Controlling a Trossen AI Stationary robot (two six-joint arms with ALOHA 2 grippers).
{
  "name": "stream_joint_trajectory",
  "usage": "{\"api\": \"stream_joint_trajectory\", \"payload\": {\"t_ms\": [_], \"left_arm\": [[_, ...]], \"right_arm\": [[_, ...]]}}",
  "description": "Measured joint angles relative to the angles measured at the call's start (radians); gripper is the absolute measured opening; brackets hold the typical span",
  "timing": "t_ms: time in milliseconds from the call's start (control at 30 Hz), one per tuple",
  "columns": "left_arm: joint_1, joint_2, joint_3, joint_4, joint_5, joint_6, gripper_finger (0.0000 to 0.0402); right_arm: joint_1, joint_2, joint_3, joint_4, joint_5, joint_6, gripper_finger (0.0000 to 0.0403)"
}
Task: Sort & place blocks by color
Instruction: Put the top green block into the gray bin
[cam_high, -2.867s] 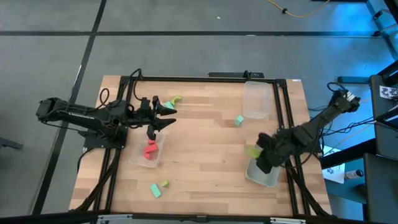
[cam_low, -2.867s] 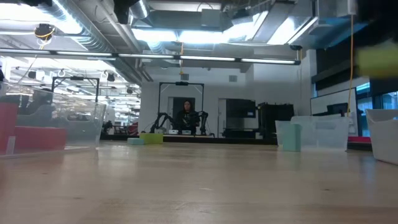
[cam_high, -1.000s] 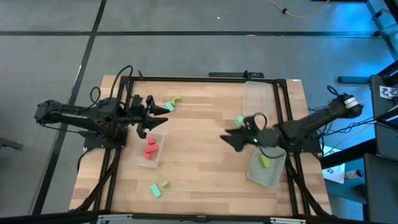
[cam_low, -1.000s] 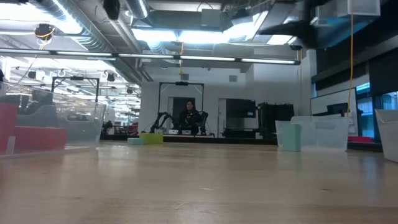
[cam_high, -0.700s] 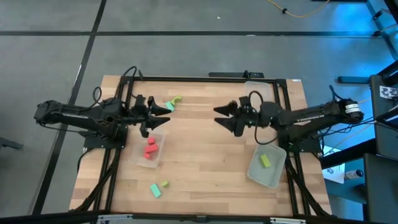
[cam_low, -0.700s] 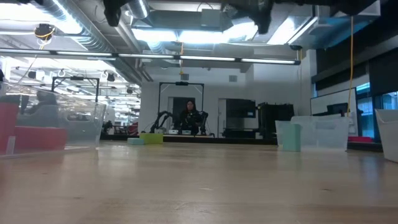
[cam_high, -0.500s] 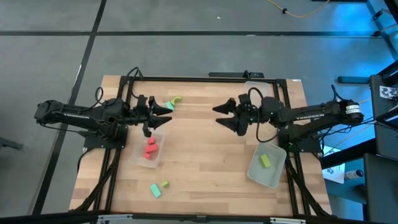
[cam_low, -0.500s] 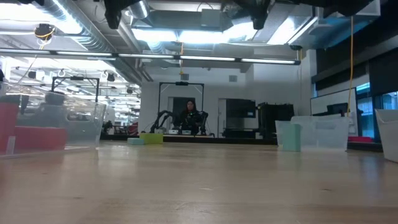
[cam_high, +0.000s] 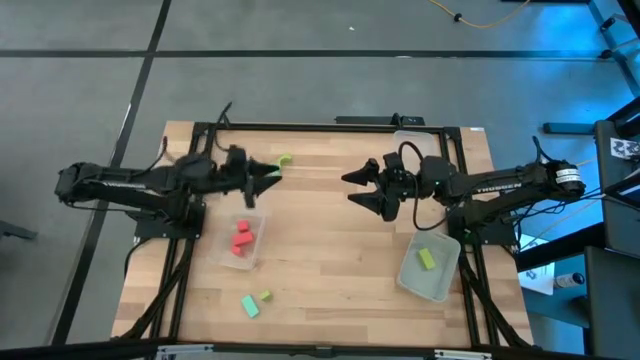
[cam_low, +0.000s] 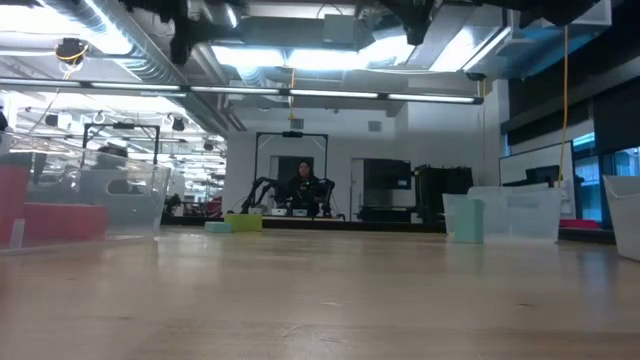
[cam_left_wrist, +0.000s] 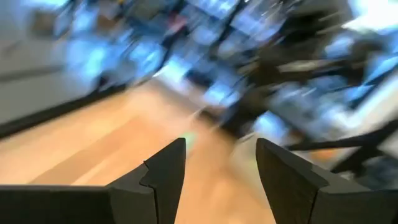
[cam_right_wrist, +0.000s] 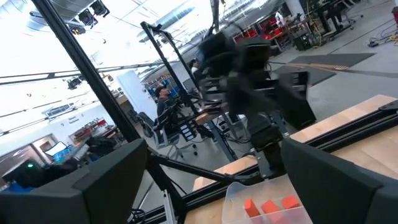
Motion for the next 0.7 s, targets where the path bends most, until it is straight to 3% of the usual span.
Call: {"api": "stream_joint_trajectory", "payload": {"t_ms": [167,333,500,700], "left_arm": [[0.272,0.181,0.186,-0.391,0.170,0.039,0.0188],[0.502,0.427,0.246,-0.466,0.353,0.125,0.0188],[0.598,0.660,0.278,-0.463,0.413,0.174,0.0188],[0.621,0.849,0.398,-0.474,0.425,0.261,0.0200]], "right_arm": [[-0.006,0.000,0.000,-0.004,0.008,-0.001,0.0374],[-0.005,0.000,0.001,-0.019,0.008,0.023,0.0374],[-0.005,0.000,0.001,-0.049,0.008,0.060,0.0374],[-0.005,0.000,0.001,-0.051,0.009,0.085,0.0374]]}}
